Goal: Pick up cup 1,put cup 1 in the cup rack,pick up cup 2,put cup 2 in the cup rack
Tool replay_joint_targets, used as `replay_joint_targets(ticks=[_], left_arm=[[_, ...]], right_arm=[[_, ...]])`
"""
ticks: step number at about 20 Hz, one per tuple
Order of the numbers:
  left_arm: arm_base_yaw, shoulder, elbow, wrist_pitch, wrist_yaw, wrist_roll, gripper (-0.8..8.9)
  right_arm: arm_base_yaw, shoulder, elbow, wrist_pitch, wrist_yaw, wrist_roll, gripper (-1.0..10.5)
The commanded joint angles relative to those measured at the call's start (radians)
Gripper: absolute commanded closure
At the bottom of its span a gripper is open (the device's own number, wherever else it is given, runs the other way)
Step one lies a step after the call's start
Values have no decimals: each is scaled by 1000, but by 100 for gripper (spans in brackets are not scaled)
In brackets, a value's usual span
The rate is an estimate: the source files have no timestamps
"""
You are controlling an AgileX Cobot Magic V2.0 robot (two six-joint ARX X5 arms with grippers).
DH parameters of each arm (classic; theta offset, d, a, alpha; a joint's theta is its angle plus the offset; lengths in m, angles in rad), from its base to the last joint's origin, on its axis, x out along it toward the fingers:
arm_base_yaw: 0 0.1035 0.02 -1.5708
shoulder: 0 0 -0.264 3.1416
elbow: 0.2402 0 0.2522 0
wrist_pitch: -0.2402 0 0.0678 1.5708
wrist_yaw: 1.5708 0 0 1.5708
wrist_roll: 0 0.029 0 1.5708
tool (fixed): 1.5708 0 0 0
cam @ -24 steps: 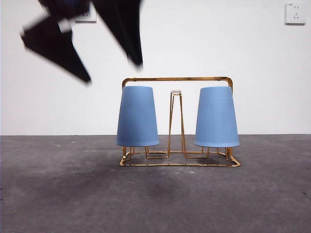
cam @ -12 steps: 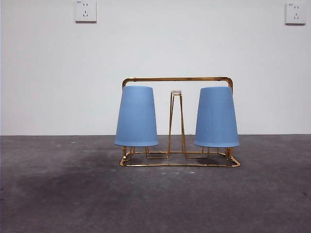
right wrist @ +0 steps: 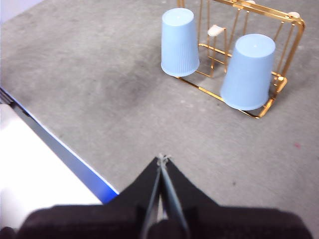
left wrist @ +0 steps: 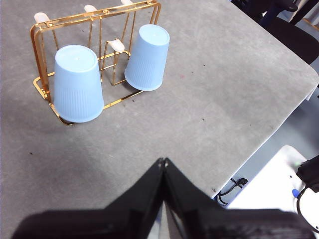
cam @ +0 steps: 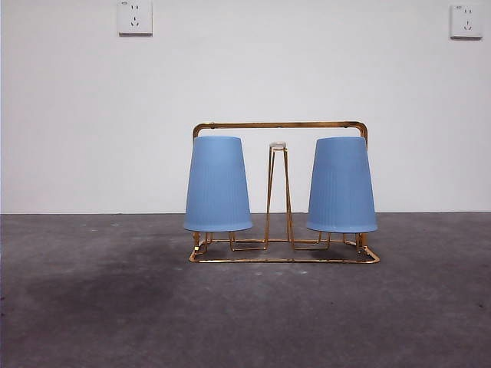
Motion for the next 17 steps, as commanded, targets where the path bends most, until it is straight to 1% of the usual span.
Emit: replay_joint_targets(ticks=[1, 7, 11, 14, 17], left_arm=[[-2, -2, -3, -2, -2, 8, 818], [-2, -2, -3, -6, -3, 8, 818], [-2, -2, -3, -7, -2, 8, 818], [-2, 5, -3, -8, -3, 8, 817], [-2, 12, -3, 12, -11, 26, 817]], right_arm=[[0, 0, -8, -40, 15, 6, 942], [0, 0, -8, -210, 97, 6, 942], [0, 0, -8, -294, 144, 6, 942], [0, 0, -8, -299, 169, 6, 942], [0, 0, -8, -298, 187, 6, 942]])
